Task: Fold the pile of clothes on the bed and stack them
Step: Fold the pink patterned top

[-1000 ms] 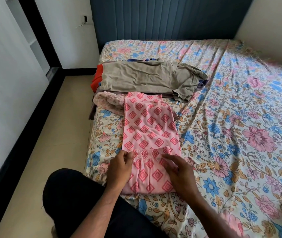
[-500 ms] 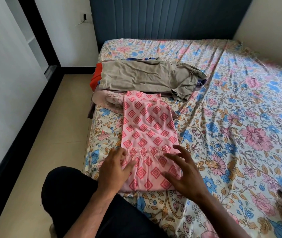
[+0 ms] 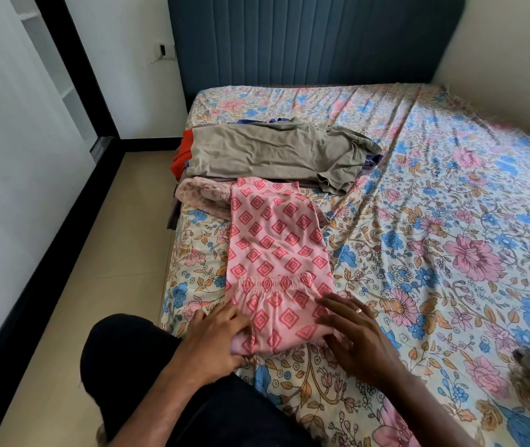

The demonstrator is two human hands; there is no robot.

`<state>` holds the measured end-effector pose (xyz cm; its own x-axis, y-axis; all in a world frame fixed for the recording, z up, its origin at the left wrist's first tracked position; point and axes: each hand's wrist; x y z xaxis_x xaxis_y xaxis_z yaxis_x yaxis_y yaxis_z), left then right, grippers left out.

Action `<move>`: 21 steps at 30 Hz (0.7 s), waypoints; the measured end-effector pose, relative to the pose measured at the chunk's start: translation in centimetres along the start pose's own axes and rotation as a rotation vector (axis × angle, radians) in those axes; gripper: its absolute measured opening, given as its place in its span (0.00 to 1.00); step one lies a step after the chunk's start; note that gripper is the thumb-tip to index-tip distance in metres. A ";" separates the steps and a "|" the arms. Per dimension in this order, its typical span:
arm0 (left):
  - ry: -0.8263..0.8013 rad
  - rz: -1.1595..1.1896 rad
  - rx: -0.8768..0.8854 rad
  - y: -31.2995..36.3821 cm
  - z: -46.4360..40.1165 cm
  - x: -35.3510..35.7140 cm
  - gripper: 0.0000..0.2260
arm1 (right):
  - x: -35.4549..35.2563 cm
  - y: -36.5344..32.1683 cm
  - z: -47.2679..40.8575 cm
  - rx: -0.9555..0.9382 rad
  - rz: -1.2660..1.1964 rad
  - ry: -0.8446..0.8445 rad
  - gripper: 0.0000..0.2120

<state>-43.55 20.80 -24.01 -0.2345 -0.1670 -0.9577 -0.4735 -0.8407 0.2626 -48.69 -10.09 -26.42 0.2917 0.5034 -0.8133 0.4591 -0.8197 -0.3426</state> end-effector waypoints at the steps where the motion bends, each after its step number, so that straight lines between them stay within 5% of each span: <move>1: 0.024 0.006 0.001 -0.1 0.0 0.1 0.29 | 0.1 -0.2 -0.3 0.013 -0.034 0.032 0.15; 6: 0.311 0.383 0.083 -1.2 0.4 -0.7 0.08 | -0.4 -1.8 -2.9 0.012 -0.126 0.185 0.10; 9: 0.401 0.518 0.164 -1.1 1.1 -3.1 0.05 | -1.3 -2.7 -4.2 -0.016 -0.190 0.227 0.09; 14: 0.154 0.777 0.189 -0.4 3.3 -6.7 0.03 | -2.1 -4.9 -3.5 0.009 -0.398 0.231 0.04; 21: 0.063 1.102 0.067 -1.8 1.0 -9.8 0.04 | -2.3 -7.3 -5.0 0.278 -0.607 0.257 0.06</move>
<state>-41.26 24.50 -15.02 -0.5137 -0.8347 -0.1985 -0.0773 -0.1854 0.9796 -48.52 -3.92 -19.76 0.2568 0.9132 -0.3165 0.3824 -0.3967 -0.8345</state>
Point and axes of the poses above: each hand's wrist, its own z-axis away from the middle knuckle, its own x-axis out of the palm, y = z × x, and after that the axes turned 2 degrees about y, right-handed
